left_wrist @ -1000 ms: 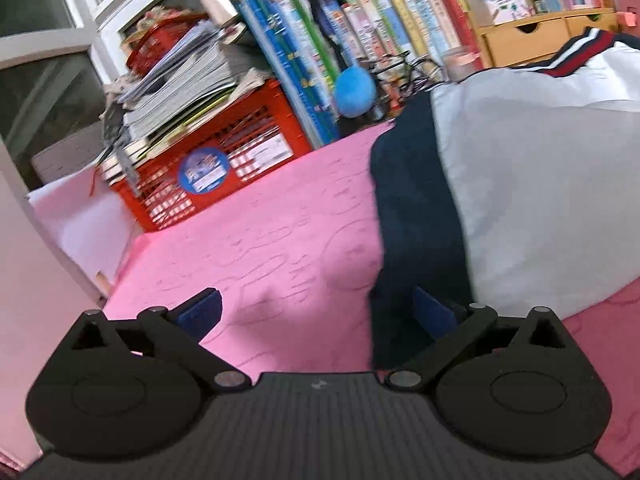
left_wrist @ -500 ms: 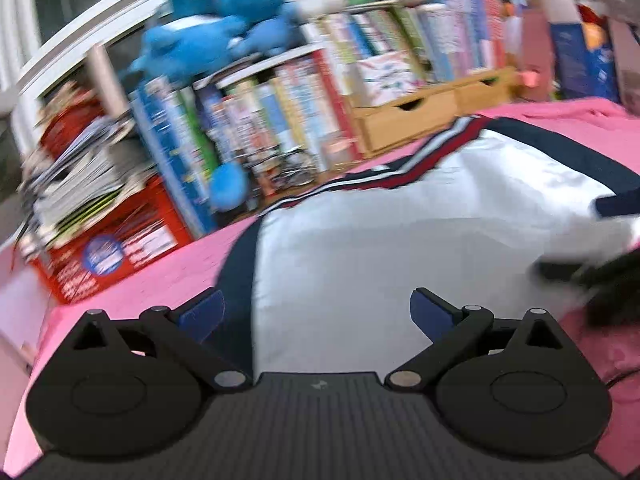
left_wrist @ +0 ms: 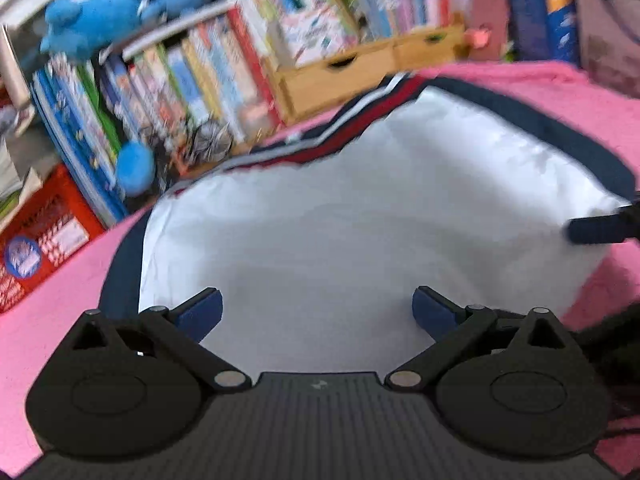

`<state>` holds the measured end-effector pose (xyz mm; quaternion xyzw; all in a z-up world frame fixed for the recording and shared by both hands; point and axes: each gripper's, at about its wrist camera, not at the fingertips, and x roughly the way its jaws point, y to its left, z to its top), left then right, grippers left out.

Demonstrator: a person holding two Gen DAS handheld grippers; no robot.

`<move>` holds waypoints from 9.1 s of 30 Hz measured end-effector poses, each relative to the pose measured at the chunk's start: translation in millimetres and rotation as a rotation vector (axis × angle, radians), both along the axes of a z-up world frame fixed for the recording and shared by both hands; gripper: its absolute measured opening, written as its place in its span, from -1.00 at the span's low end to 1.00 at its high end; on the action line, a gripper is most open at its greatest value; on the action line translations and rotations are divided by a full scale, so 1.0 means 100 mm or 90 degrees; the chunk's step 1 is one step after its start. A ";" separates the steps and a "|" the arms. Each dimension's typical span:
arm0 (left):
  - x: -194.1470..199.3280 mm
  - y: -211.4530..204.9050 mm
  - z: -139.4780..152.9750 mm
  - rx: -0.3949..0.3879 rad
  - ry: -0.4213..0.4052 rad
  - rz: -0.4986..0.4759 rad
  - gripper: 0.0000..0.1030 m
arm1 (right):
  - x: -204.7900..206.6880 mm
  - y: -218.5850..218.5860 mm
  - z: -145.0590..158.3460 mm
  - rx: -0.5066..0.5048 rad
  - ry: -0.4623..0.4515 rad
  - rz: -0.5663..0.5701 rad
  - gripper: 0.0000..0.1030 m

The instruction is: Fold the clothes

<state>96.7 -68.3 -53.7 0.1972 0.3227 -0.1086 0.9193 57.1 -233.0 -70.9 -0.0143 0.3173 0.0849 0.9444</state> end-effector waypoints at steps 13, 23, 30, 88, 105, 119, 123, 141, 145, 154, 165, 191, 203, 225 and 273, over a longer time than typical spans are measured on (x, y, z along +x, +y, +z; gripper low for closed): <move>0.88 -0.14 0.19 0.029 -0.006 0.007 0.97 | 0.01 -0.02 -0.01 0.005 0.000 0.010 0.89; 1.72 -0.30 -0.02 0.035 0.010 0.057 1.00 | 0.02 -0.04 -0.01 0.009 0.001 0.016 0.89; 1.57 -0.13 0.18 -0.013 0.023 0.090 0.96 | 0.01 -0.04 -0.02 0.010 0.000 0.019 0.89; -0.50 0.14 0.48 -0.045 -0.144 0.044 1.00 | -0.18 -1.68 -0.09 0.327 -0.036 -0.149 1.00; -0.34 0.12 -0.10 -0.044 -0.056 0.041 1.00 | 0.37 -1.48 -0.06 0.238 -0.029 -0.139 1.00; -0.29 0.11 -0.02 -0.060 -0.045 0.040 1.00 | 0.33 -1.55 -0.06 0.289 -0.044 -0.136 1.00; -0.26 0.15 -0.01 -0.076 -0.035 0.042 1.00 | 0.30 -1.60 -0.06 0.326 -0.027 -0.181 0.03; -0.51 0.77 0.12 -0.167 -0.047 0.110 1.00 | 0.39 -1.20 0.33 0.285 -0.060 -0.195 -0.63; -0.81 1.58 0.24 -0.273 -0.080 0.186 1.00 | 0.24 -0.53 0.86 0.148 -0.159 -0.103 -0.64; -1.12 2.53 0.07 -0.332 -0.089 0.335 1.00 | 0.25 1.88 0.81 -0.066 -0.216 0.241 -0.64; -1.07 2.55 -0.15 -0.294 -0.072 0.355 1.00 | -0.05 2.34 0.32 -0.163 -0.188 0.358 0.43; -0.49 1.79 -0.15 -0.140 -0.069 0.295 1.00 | -0.14 1.26 -0.09 -0.273 -0.177 0.086 0.36; -0.68 1.56 -0.09 -0.134 -0.059 0.245 1.00 | -0.17 1.10 0.06 -0.311 -0.201 0.091 -0.69; -1.32 1.49 0.53 -0.200 -0.148 0.213 1.00 | -1.31 0.14 0.13 -0.128 -0.116 0.160 -0.42; -1.07 0.49 -0.25 -0.169 -0.068 -0.009 1.00 | 1.86 -1.19 0.47 0.470 0.003 -0.106 -0.56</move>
